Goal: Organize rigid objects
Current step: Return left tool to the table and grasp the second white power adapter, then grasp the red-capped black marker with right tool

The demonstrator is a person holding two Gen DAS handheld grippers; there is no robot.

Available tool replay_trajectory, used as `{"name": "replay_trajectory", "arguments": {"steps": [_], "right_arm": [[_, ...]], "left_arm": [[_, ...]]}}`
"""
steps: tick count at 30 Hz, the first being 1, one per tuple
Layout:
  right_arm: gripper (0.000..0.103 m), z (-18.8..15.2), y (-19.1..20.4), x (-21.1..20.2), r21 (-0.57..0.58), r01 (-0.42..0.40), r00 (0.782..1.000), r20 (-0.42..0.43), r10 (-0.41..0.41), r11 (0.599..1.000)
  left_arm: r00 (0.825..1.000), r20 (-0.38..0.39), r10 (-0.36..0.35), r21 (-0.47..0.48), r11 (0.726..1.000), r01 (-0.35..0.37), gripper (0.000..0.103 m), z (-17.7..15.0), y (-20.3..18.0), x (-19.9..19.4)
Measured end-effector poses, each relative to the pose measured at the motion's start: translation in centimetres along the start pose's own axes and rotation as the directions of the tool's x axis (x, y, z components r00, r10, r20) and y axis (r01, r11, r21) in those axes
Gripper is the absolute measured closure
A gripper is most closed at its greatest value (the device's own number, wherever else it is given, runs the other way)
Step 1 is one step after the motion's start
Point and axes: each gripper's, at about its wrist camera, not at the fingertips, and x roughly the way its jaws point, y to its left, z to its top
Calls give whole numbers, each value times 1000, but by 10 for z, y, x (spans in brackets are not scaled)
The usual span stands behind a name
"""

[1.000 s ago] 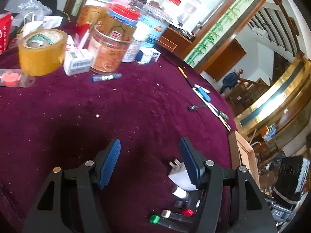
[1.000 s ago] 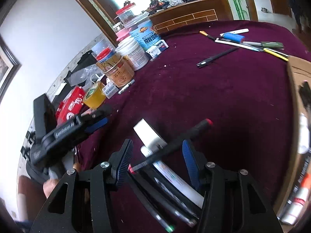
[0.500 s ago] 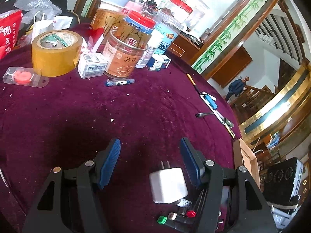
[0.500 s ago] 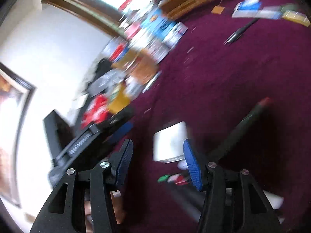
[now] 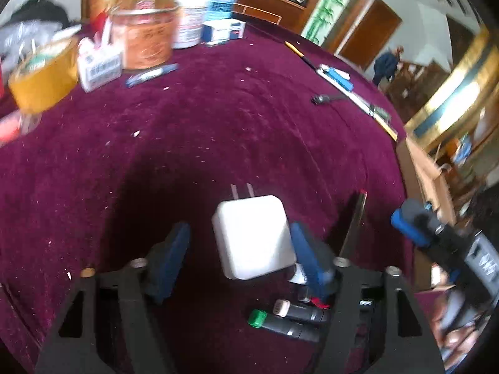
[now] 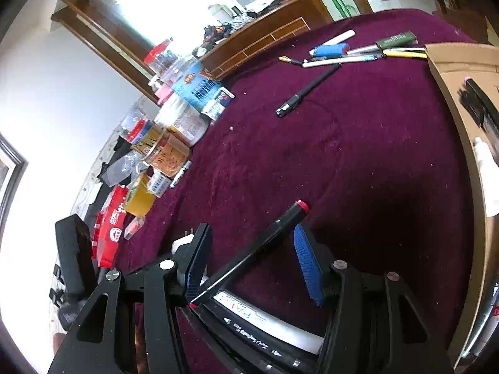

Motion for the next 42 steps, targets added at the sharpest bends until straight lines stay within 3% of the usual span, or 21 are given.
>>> {"name": "replay_trajectory", "arguments": {"steps": [3,7,10,12,17,19,22,27,32,35,42], "right_arm": [[54,-4,4,3,-14,4,1000,-20,-5,1000],[54,-7,7,17,-9,33,998,-61,-34,999],[54,-9,6,26,15,65,993,-104,-63,998],[54,-10,4,32,45,65,988,-144,-58,997],[56,-8,28,59,-72,208,954,-205,-219,975],[72,-7,43,69,-171,297,927,-184,-326,940],[90,-6,51,80,-252,316,916,-171,-363,915],[90,-3,31,62,-226,295,932,-145,-331,928],[90,-11,19,45,-269,329,924,-106,-368,905],[90,-12,14,43,-274,308,936,-85,-342,911],[90,-19,24,47,-375,342,921,-50,-388,862]], "left_arm": [[996,15,84,73,994,-85,28,-4,-15,5],[993,57,102,94,990,-107,30,-2,-12,7],[990,80,120,93,988,-127,54,3,-6,7],[982,100,159,87,982,-168,59,5,0,6],[983,104,150,61,986,-157,59,7,9,6],[983,105,152,61,985,-159,59,7,9,6],[982,109,157,65,984,-165,59,7,9,6],[981,115,158,75,983,-167,59,6,9,7],[979,125,161,89,981,-173,59,5,7,7],[975,133,177,107,976,-191,59,4,5,9],[971,139,192,133,968,-211,59,4,1,12]]}}
